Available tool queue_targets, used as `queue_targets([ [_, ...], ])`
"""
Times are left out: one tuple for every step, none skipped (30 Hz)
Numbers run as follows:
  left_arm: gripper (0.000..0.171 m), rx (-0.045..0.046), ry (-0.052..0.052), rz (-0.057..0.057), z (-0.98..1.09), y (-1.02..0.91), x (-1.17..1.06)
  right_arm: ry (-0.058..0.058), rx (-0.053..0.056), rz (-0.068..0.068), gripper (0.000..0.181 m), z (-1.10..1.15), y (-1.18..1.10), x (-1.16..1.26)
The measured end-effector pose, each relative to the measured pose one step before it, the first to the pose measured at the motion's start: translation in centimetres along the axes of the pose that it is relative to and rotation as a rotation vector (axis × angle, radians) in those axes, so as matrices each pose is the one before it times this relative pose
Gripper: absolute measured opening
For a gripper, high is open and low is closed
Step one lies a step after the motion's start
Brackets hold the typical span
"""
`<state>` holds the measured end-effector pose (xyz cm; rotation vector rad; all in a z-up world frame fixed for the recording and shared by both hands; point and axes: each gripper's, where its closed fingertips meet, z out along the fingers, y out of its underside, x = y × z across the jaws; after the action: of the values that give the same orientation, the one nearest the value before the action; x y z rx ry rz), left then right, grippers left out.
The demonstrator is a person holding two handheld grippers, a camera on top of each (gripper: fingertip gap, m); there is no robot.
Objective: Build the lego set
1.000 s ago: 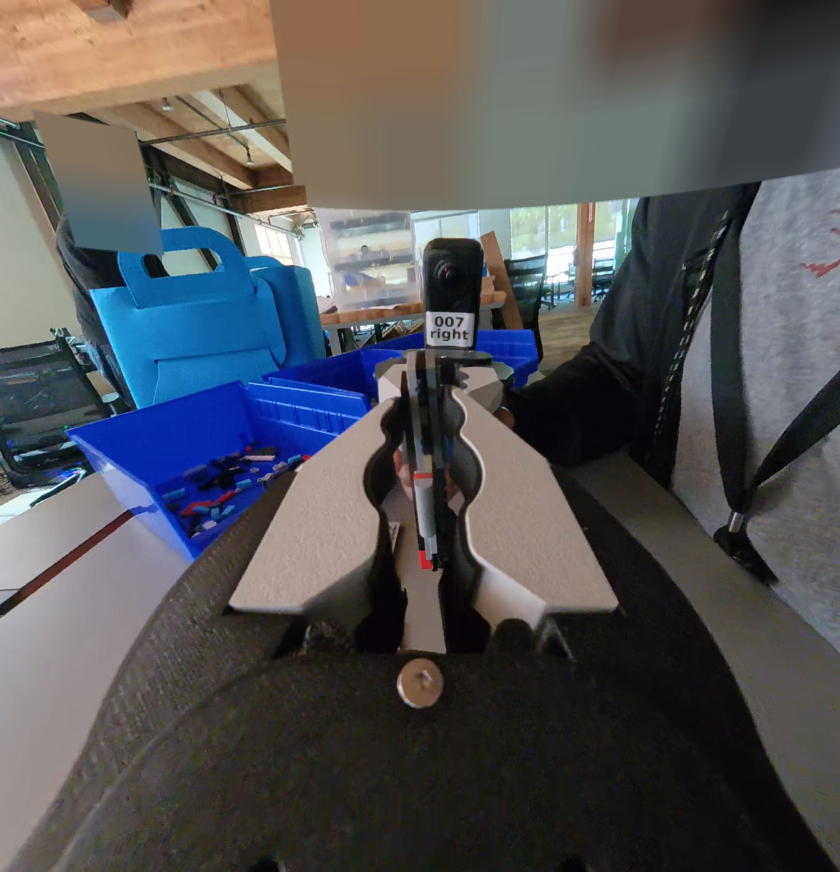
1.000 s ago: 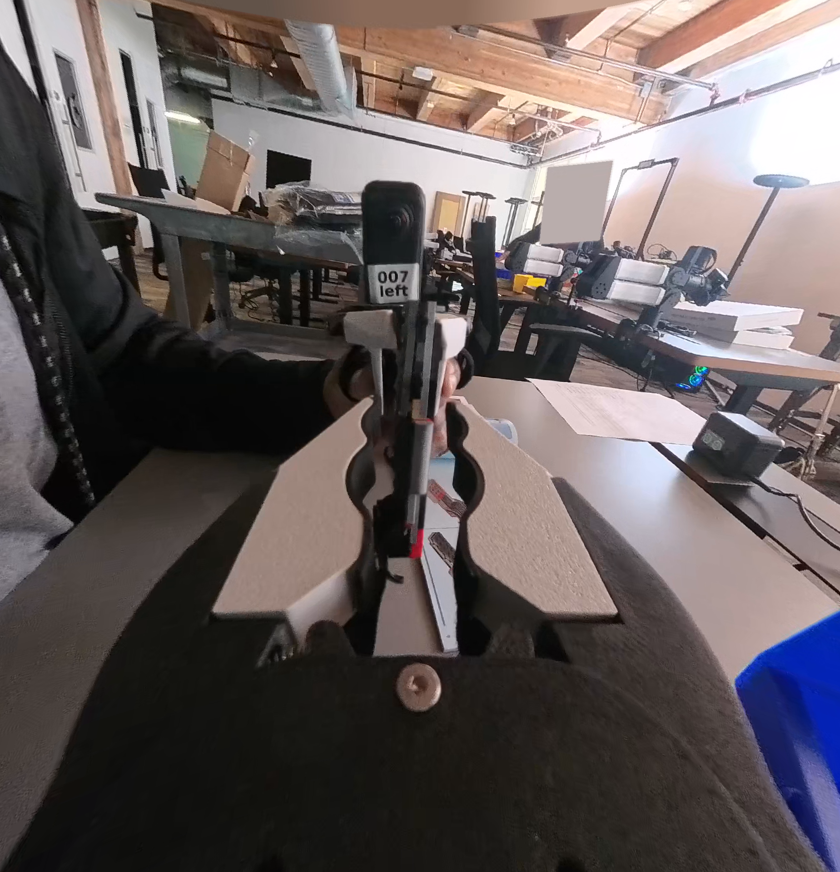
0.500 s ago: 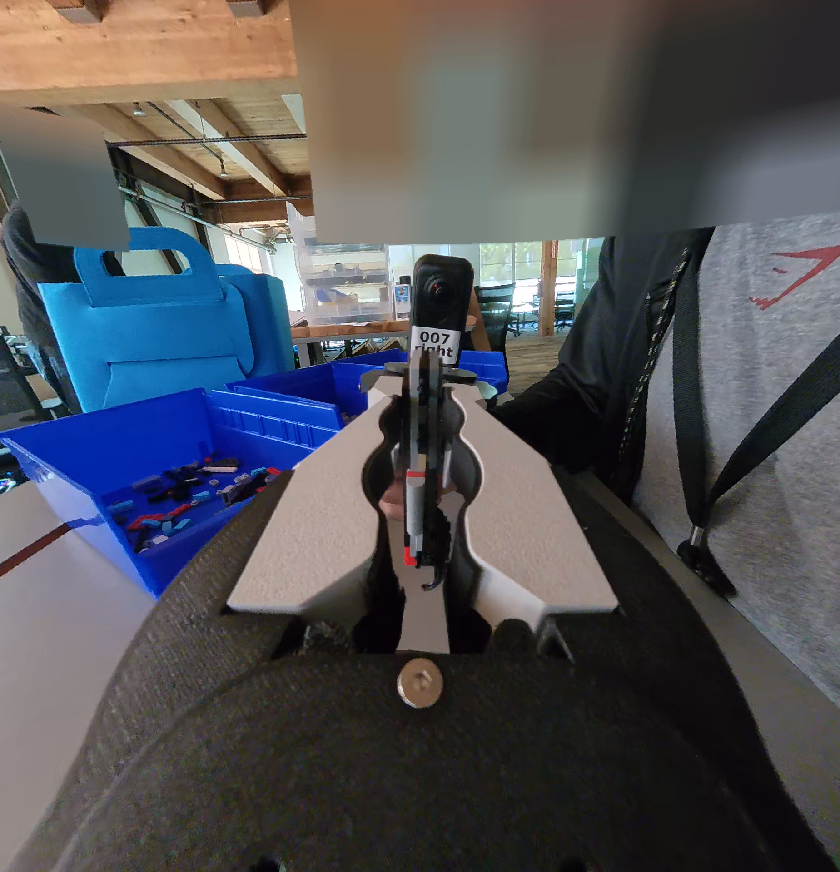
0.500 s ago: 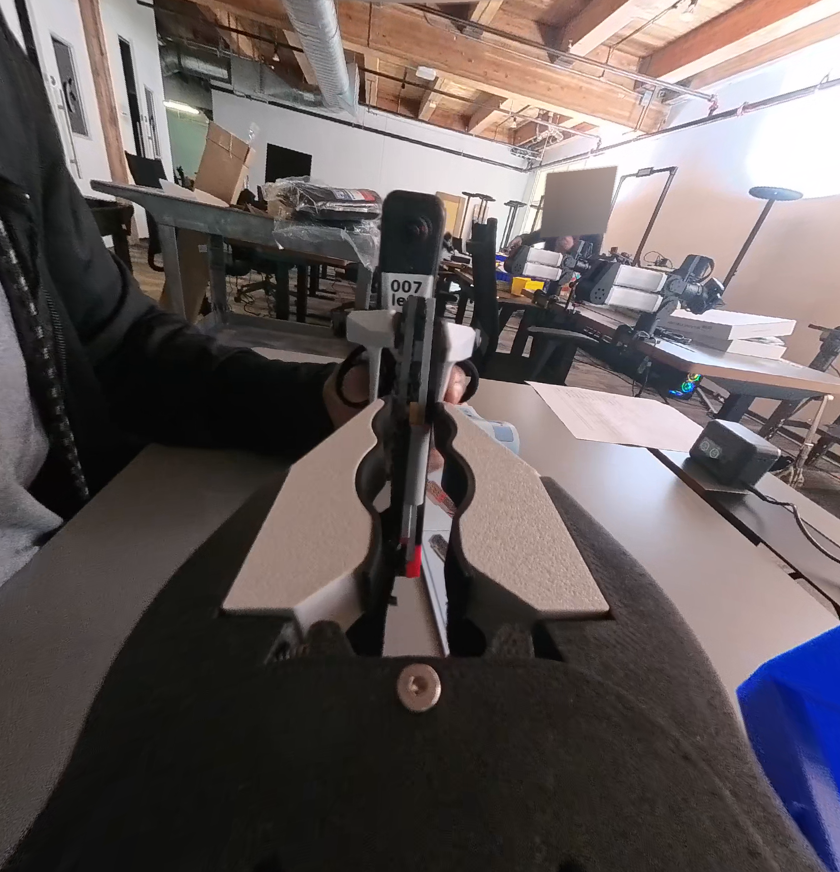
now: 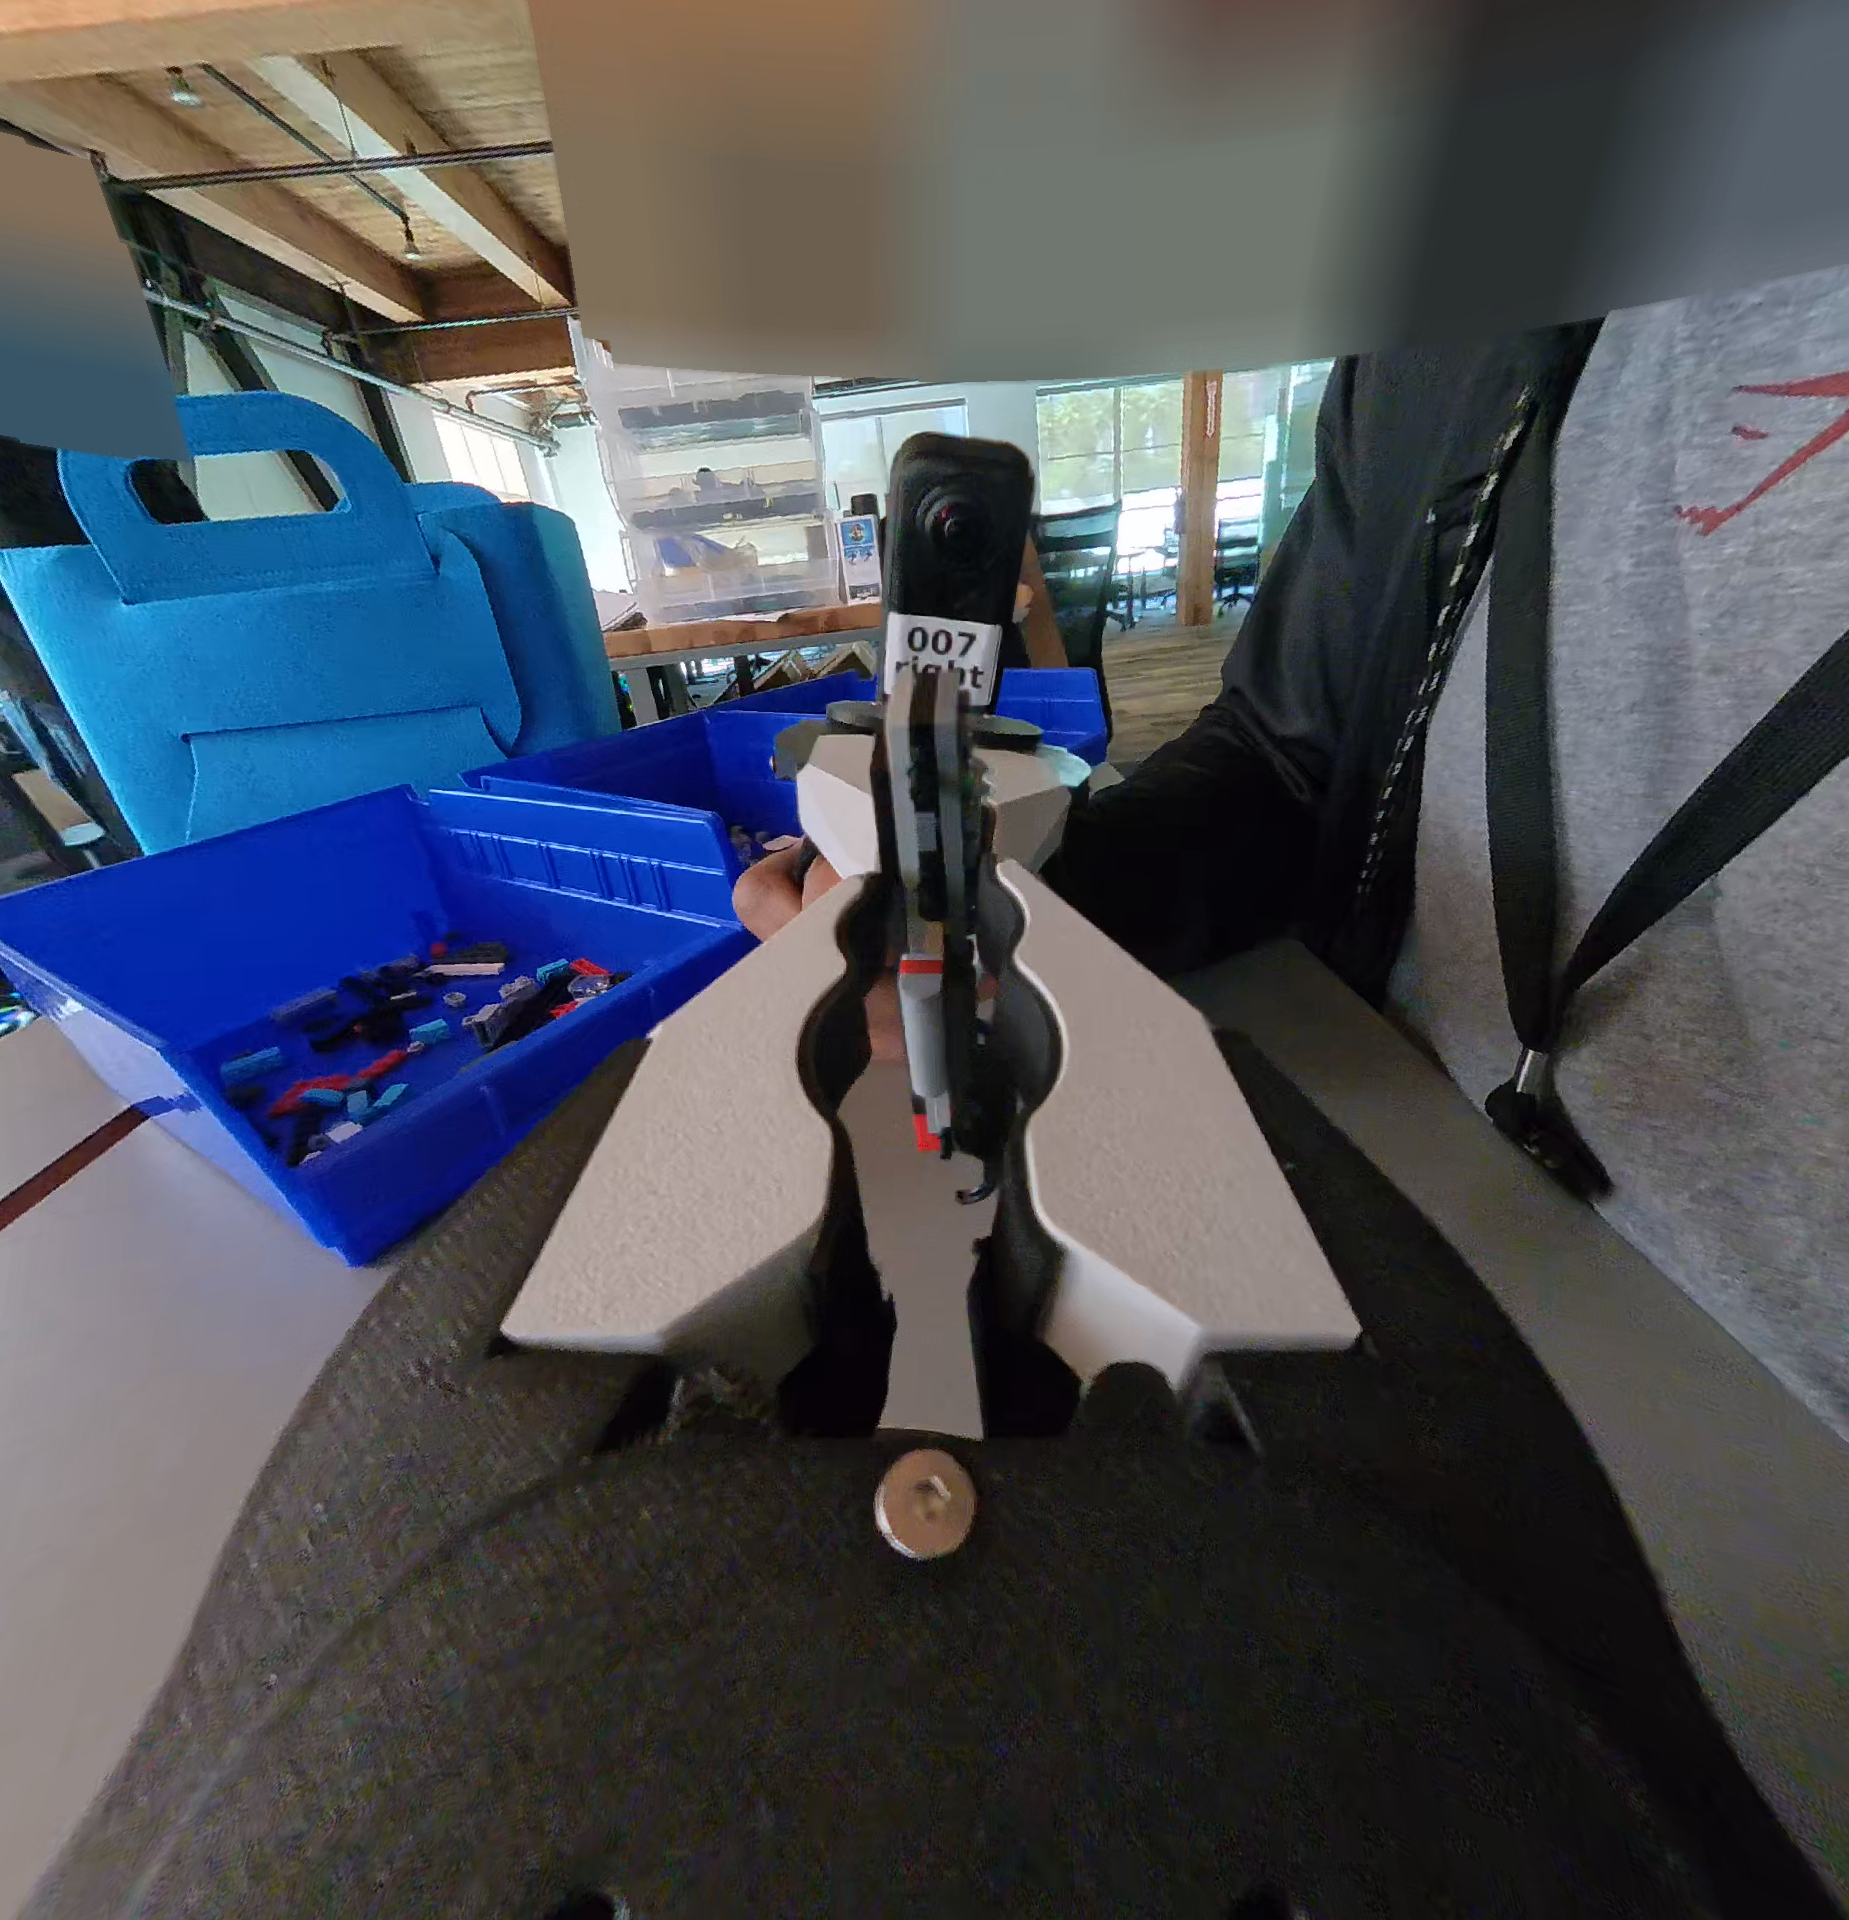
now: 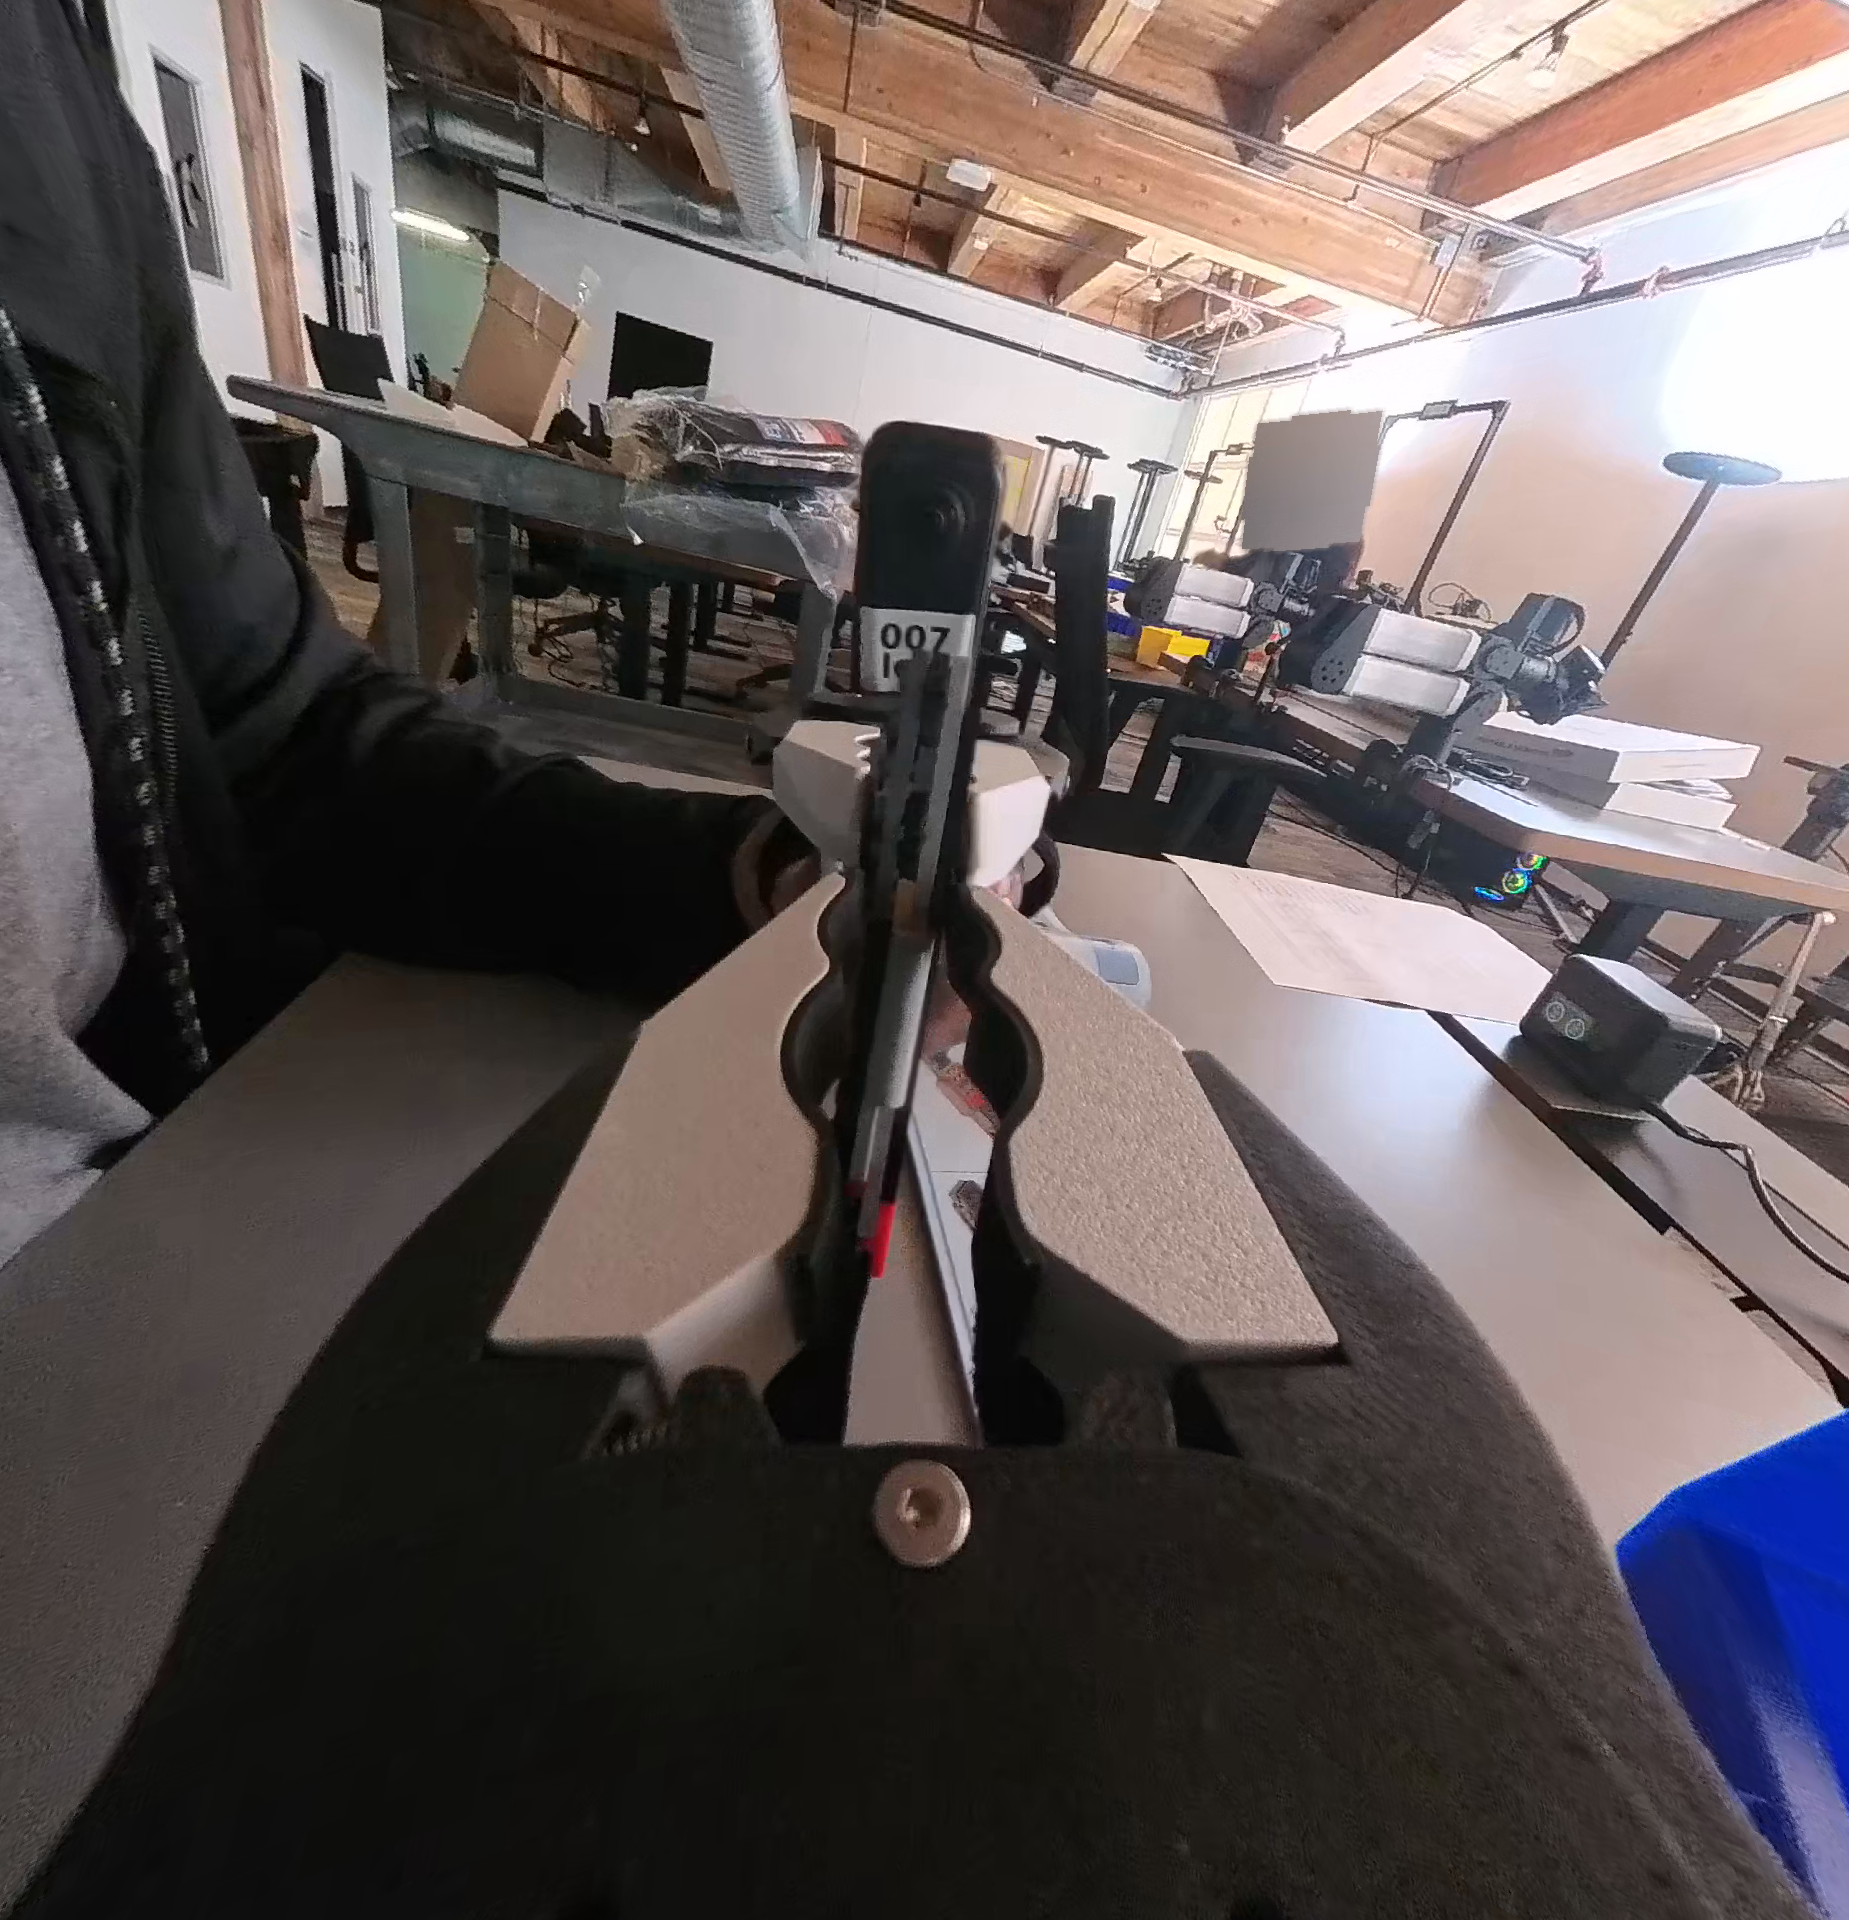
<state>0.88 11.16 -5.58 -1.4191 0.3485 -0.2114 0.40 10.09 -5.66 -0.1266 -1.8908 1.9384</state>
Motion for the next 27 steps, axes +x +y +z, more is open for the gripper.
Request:
queue_targets([
  [0.016, -0.00139, -0.0037, 0.0123, 0.001, 0.024, 0.008, -0.0028, 0.0004, 0.0024, 0.017, -0.009, -0.001, -0.031],
  [0.016, 0.00304, -0.0024, 0.0074, 0.028, -0.016, 0.033, -0.0038, 0.0019, 0.0016, 0.017, -0.026, -0.031, -0.026],
  [0.016, 0.00456, -0.0009, 0.0009, 0.020, -0.040, 0.020, -0.0015, 0.0012, 0.0007, 0.017, -0.018, -0.036, -0.011],
  [0.016, 0.00179, -0.0005, 0.0013, -0.010, 0.001, -0.005, -0.0002, -0.0016, -0.0003, 0.017, -0.001, 0.003, 0.000],
  [0.016, -0.00079, 0.0014, 0.0008, -0.013, 0.041, 0.009, -0.0012, -0.0028, 0.0001, 0.017, 0.012, 0.041, -0.018],
  [0.016, -0.00087, 0.0000, 0.0000, -0.016, 0.033, -0.015, -0.0001, -0.0014, 0.0014, 0.017, 0.009, 0.036, 0.010],
  [0.016, 0.00007, 0.0018, -0.0012, -0.015, 0.018, 0.031, -0.0023, 0.0004, 0.0026, 0.017, -0.010, 0.019, -0.029],
  [0.015, -0.00235, -0.0001, 0.0030, 0.000, 0.039, 0.026, -0.0023, -0.0003, 0.0015, 0.017, -0.003, 0.040, -0.019],
  [0.015, -0.00407, -0.0021, 0.0015, -0.002, 0.048, -0.029, -0.0011, -0.0018, 0.0014, 0.017, -0.009, 0.054, 0.011],
  [0.015, -0.00317, 0.0006, 0.0004, 0.003, 0.046, 0.017, -0.0032, -0.0014, 0.0019, 0.017, -0.006, 0.038, -0.020],
  [0.015, -0.00183, 0.0026, 0.0011, -0.015, 0.022, 0.050, -0.0026, 0.0003, 0.0005, 0.017, -0.009, 0.016, -0.041],
  [0.015, -0.00072, -0.0032, 0.0029, 0.014, -0.004, -0.020, -0.0004, 0.0018, 0.0020, 0.017, -0.010, -0.010, 0.006],
  [0.015, 0.00115, 0.0020, -0.0019, 0.012, -0.017, 0.051, -0.0044, 0.0027, 0.0037, 0.017, -0.019, -0.020, -0.045],
  [0.015, -0.00007, 0.0038, -0.0064, 0.012, 0.013, 0.019, -0.0008, 0.0010, 0.0017, 0.017, -0.006, 0.001, 0.000],
  [0.015, 0.00144, -0.0084, -0.0031, -0.008, 0.007, -0.162, 0.0084, 0.0002, 0.0018, 0.017, -0.006, 0.017, 0.146],
  [0.015, 0.00283, -0.0083, -0.0183, 0.029, 0.001, -0.213, 0.0098, -0.0015, 0.0039, 0.017, -0.018, 0.042, 0.206],
  [0.015, 0.00430, 0.0023, -0.0250, 0.055, -0.026, -0.099, 0.0051, 0.0005, 0.0023, 0.017, -0.052, 0.043, 0.163],
  [0.015, -0.00155, -0.0095, -0.0085, 0.050, 0.049, -0.190, 0.0064, -0.0025, 0.0046, 0.018, -0.062, 0.100, 0.191],
  [0.015, -0.00171, -0.0128, 0.0000, 0.047, 0.051, -0.179, 0.0065, -0.0039, 0.0036, 0.018, -0.056, 0.118, 0.183],
  [0.018, 0.00517, -0.0007, -0.0069, -0.030, -0.056, -0.023, 0.0047, -0.0023, 0.0008, 0.018, -0.046, 0.072, 0.119],
  [0.023, 0.01432, -0.0046, -0.0102, -0.133, -0.231, -0.127, 0.0034, 0.0001, 0.0018, 0.018, -0.026, 0.015, 0.075],
  [0.025, 0.01751, -0.0049, -0.0069, -0.192, -0.313, -0.127, 0.0015, -0.0059, 0.0023, 0.018, 0.011, 0.080, 0.028],
  [0.026, 0.01136, 0.0001, -0.0062, -0.154, -0.222, -0.046, 0.0012, -0.0100, -0.0024, 0.018, 0.057, 0.140, 0.003],
  [0.026, 0.00158, 0.0022, -0.0044, -0.090, -0.067, -0.009, 0.0011, -0.0052, -0.0061, 0.018, 0.041, 0.078, -0.042],
  [0.026, -0.01001, -0.0020, 0.0006, 0.009, 0.122, -0.028, -0.0007, 0.0011, -0.0012, 0.018, 0.035, -0.027, -0.065],
  [0.025, -0.01298, 0.0012, 0.0046, 0.069, 0.194, 0.056, -0.0011, -0.0005, 0.0036, 0.018, 0.042, -0.011, -0.034],
  [0.020, -0.00572, 0.0036, 0.0041, 0.089, 0.115, 0.105, 0.0022, -0.0022, 0.0006, 0.018, 0.032, -0.001, 0.013],
])
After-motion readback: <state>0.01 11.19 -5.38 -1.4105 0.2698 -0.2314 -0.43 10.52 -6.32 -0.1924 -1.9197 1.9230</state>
